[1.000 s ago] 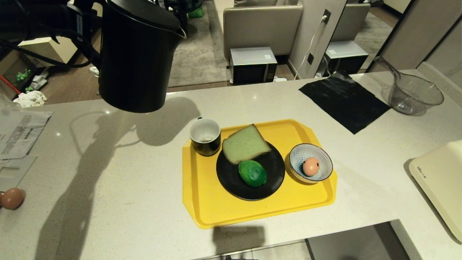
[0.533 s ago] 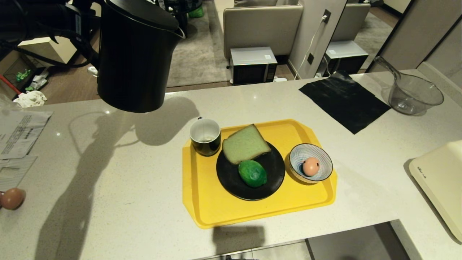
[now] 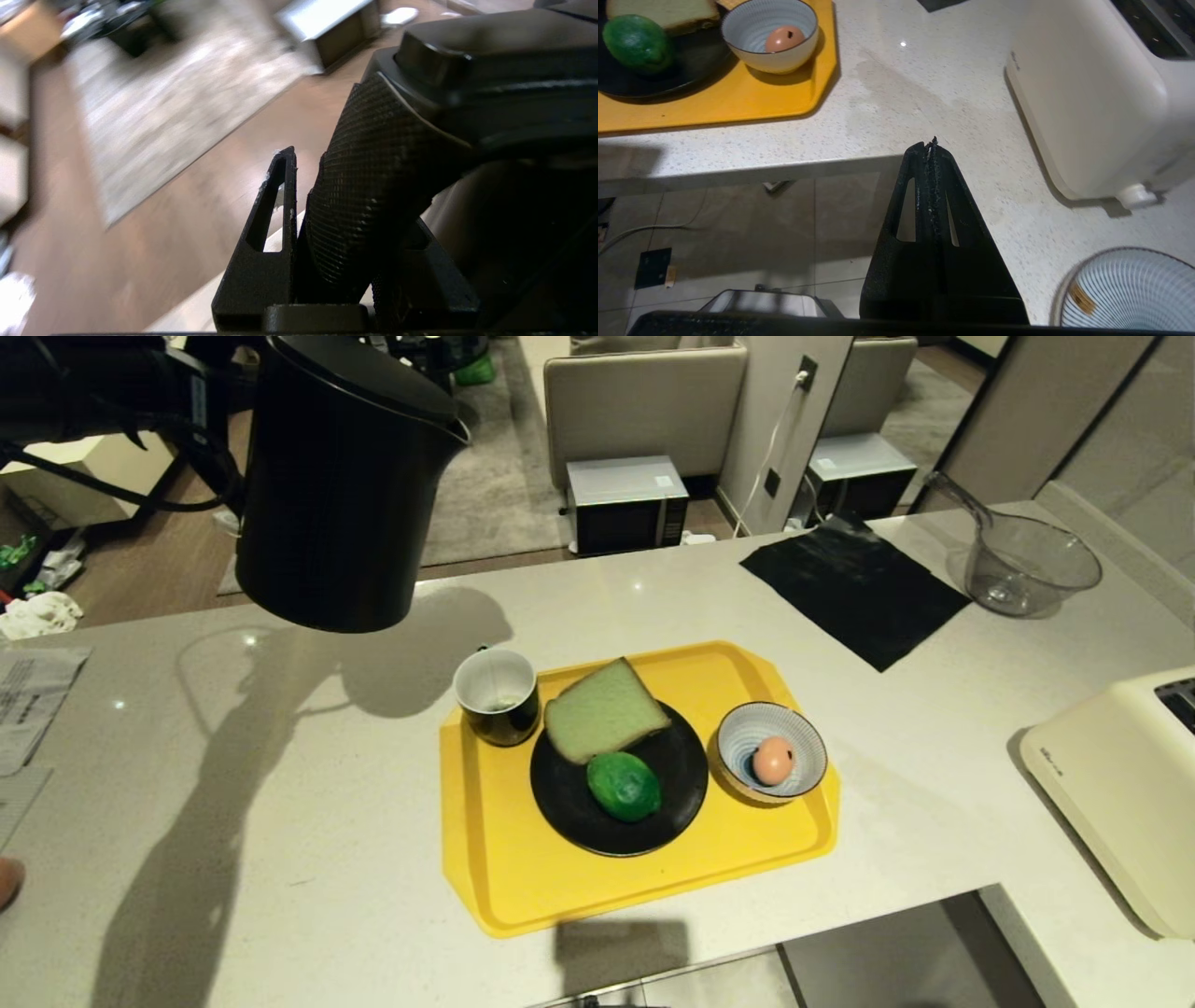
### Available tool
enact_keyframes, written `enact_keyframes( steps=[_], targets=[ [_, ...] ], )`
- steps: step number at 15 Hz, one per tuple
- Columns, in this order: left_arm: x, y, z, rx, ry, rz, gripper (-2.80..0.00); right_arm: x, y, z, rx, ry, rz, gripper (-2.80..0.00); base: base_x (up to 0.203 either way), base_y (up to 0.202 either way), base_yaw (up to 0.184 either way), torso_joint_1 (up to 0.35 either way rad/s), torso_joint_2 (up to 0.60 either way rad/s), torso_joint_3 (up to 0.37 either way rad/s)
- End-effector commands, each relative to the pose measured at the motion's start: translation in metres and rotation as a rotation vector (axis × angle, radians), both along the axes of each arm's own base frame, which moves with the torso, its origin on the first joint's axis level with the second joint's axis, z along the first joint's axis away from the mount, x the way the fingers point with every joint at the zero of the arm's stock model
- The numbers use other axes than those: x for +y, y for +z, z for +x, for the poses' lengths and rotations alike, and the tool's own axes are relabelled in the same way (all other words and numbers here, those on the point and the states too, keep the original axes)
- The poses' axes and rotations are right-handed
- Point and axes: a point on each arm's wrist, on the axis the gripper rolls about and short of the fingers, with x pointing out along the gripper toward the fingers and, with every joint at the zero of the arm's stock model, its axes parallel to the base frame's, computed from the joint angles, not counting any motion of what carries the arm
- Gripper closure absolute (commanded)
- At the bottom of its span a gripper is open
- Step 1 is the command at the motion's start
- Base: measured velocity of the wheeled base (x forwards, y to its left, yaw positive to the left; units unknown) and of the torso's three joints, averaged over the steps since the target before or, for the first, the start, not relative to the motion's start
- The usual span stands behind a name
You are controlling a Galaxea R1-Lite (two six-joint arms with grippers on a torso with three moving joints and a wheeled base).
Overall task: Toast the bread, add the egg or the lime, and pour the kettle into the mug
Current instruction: Pour water into a cup
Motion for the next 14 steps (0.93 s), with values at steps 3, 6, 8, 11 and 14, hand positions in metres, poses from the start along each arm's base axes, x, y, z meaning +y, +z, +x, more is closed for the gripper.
enact_keyframes(
  steps=[3,6,8,11,14],
  targets=[
    [0.0,-0.001,0.001,0.001,-0.003,0.002,0.0,0.0,-0.008,0.002,0.026,0.001,-0.002,0.0,-0.001,0.005,-0.12,0.003,0.0,0.003],
    [0.001,-0.001,0.002,0.003,0.0,0.004,0.0,0.0,-0.008,0.002,0.026,0.001,-0.002,0.0,0.0,0.001,-0.025,0.0,0.0,0.002],
    [0.002,-0.003,0.003,0.009,0.012,0.01,0.0,0.0,-0.008,0.002,0.026,0.001,-0.002,0.0,0.0,0.0,0.0,0.0,0.0,0.0],
    [0.016,-0.004,0.0,0.027,0.055,0.042,0.0,0.0,-0.008,0.002,0.026,-0.001,-0.001,0.0,0.0,0.0,0.0,0.0,0.0,0.0],
    [0.037,-0.007,-0.003,0.044,0.075,0.134,0.0,0.0,-0.008,0.002,0.026,0.0,-0.001,0.0,0.0,0.0,0.0,0.0,0.0,0.0]
  ],
)
